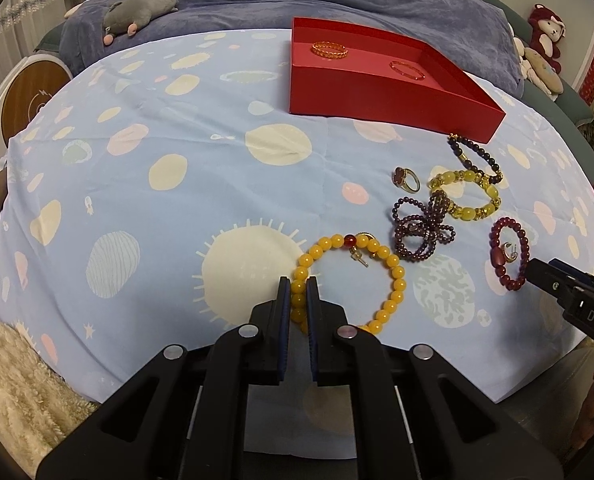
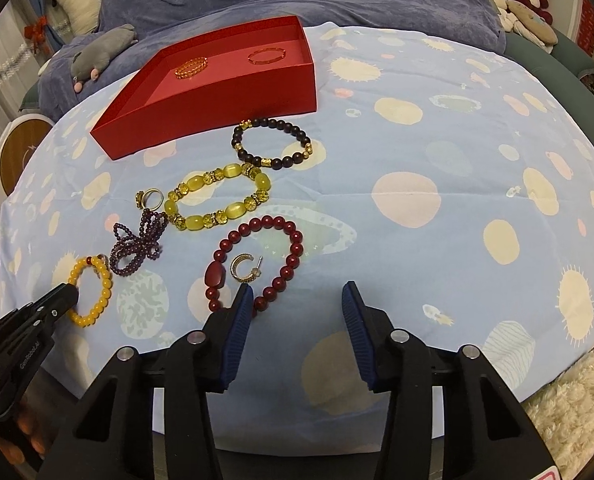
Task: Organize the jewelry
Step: 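Grasp the yellow bead bracelet with the left tool while the right tool grasps the red bead bracelet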
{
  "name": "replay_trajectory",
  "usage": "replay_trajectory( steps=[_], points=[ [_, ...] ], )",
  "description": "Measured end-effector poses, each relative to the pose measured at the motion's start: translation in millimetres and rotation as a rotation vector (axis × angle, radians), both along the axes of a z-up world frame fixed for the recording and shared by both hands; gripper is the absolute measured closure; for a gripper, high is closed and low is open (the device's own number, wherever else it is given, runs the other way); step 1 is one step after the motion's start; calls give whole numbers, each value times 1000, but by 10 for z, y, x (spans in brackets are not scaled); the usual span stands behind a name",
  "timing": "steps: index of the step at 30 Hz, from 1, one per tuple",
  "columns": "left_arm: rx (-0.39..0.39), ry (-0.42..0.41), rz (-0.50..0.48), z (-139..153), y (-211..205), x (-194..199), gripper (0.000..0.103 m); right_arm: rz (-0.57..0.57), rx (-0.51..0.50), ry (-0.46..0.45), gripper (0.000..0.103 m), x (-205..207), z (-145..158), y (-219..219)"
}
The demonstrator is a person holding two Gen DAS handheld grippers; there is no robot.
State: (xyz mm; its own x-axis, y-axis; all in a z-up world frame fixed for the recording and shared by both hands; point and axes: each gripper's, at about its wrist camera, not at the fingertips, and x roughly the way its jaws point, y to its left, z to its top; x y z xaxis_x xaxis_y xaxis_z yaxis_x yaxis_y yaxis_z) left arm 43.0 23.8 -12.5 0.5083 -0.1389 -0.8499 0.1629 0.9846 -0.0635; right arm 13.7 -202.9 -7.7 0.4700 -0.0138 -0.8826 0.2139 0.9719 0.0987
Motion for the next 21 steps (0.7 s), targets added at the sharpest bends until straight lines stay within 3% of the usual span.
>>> replay_trajectory(
  steps=[11,14,19,21],
  points=[
    [1,-2,-2,-3,-10,1,95,2,-15,10,63,42,-48,48],
    [2,-2,-2,-2,-9,-1,95,7,-41,10,71,16,-50,55],
    [-3,-2,-1,-1,-7,2,95,3,-42,15,95,-5,-44,13],
    [-6,-1,-1,3,-6,4,95,1,-25,18,95,-16,-40,-6]
  ],
)
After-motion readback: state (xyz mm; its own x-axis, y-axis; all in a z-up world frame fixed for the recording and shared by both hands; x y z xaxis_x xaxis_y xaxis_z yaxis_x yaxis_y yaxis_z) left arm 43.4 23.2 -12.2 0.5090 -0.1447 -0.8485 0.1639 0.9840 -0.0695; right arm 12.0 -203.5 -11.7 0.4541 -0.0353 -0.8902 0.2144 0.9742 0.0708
